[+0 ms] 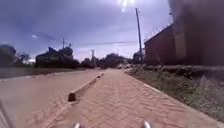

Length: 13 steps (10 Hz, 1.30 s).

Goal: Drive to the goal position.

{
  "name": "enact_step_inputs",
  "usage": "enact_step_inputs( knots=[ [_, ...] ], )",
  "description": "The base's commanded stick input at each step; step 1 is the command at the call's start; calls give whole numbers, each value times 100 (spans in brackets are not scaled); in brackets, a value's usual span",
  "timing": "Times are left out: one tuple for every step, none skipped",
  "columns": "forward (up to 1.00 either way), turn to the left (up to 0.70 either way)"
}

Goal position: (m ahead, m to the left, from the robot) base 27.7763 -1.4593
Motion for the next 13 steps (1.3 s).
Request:
enact_step_inputs(
  knots=[
    [70, 0],
    [70, 0],
    [70, 0],
    [70, 0],
    [70, 0],
    [70, 0],
    [70, 0],
    [70, 0],
    [70, 0],
    [70, 0],
    [70, 0],
    [70, 0],
    [70, 0]
  ],
)
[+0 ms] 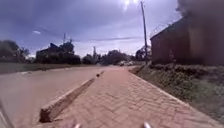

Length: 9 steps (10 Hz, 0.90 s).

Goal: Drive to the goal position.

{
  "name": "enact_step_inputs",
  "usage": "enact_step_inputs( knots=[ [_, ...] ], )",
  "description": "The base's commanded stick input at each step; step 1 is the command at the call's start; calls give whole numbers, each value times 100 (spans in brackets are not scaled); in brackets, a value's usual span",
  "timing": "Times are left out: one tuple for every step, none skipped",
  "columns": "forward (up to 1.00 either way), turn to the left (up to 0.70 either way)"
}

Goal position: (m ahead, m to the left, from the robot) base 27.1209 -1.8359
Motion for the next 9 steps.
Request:
enact_step_inputs(
  knots=[
    [70, 0],
    [70, 0],
    [70, 0],
    [70, 0],
    [70, 0],
    [70, 0],
    [70, 0],
    [70, 0],
    [70, 0]
  ],
)
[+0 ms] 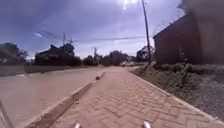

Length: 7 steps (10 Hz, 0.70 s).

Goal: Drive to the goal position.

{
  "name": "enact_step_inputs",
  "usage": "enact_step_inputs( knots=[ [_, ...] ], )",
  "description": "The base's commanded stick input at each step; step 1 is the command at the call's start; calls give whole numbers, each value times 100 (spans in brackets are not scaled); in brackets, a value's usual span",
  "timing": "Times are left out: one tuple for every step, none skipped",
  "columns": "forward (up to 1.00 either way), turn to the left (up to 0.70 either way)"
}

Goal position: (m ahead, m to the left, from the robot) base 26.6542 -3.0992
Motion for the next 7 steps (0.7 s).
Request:
enact_step_inputs(
  knots=[
    [70, 0],
    [70, 0],
    [70, 0],
    [70, 0],
    [70, 0],
    [70, 0],
    [70, 0]
  ],
)
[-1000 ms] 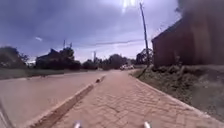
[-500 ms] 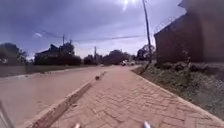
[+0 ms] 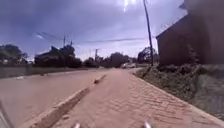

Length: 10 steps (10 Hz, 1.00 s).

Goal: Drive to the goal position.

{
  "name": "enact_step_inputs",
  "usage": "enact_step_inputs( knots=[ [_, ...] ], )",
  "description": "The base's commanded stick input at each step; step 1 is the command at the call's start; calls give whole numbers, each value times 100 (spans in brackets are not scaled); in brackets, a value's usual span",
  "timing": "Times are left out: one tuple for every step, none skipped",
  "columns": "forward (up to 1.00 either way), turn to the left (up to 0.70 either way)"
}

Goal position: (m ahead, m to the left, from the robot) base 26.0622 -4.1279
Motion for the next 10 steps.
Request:
enact_step_inputs(
  knots=[
    [70, 0],
    [70, 0],
    [70, 0],
    [70, 0],
    [70, 0],
    [70, 0],
    [70, 0],
    [70, 0],
    [70, 0],
    [70, 0]
  ],
)
